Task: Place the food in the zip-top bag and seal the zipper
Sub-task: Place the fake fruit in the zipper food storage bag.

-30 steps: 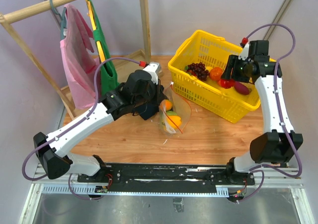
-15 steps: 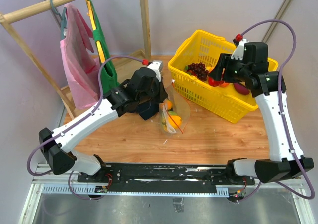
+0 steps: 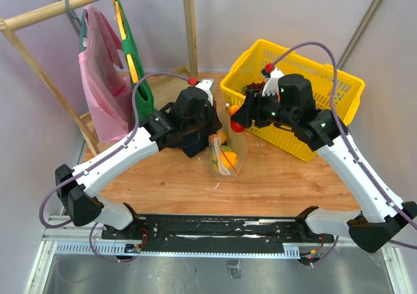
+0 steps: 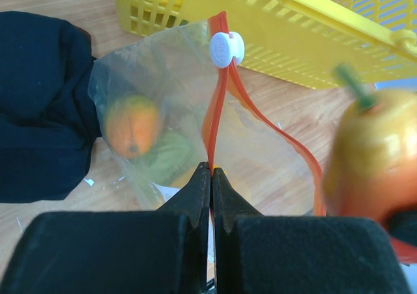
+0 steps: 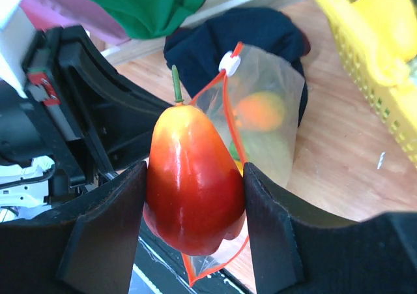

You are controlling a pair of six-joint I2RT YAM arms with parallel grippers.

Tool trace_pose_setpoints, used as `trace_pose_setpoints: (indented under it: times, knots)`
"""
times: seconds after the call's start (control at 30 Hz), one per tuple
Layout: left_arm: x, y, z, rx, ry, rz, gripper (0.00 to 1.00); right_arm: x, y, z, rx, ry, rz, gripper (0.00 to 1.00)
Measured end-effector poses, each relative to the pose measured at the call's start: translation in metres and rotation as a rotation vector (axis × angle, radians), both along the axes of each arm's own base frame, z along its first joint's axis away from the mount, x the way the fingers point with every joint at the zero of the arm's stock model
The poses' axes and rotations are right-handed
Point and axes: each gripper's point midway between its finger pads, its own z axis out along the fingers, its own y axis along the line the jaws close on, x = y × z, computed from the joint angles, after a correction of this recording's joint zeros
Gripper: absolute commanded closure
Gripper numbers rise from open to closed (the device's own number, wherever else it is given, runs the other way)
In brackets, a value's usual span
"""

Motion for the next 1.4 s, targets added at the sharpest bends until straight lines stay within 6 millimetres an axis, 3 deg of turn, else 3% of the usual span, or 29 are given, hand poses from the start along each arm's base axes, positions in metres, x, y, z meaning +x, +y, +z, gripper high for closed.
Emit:
trace_pose_setpoints:
  times: [0.2,0.4,0.63,0.97,1.4]
  knots:
    - [0.000,0.000,0.002,-0.008,0.003,0.008,1.00,-0.015,0.016,-0.032,0.025,0.057,0.007,0.65]
    - [0.001,0.000,0.002,-0.010,0.006,0.016,0.99,-0.023,0.030,-0.047,0.048,0.078,0.014,0.59]
    - [0.000,0.000,0.002,-0.018,0.012,0.021,1.00,-0.018,0.024,-0.083,0.025,0.111,-0.058,0.51]
    - [-0.001,0.000,0.002,-0.020,0.014,0.017,1.00,0.003,0.029,-0.081,0.046,0.060,-0.110,0.46]
    - [0.001,0.004,0.004,-0.019,0.013,0.026,1.00,0.028,0.039,-0.101,0.020,0.051,-0.154,0.23]
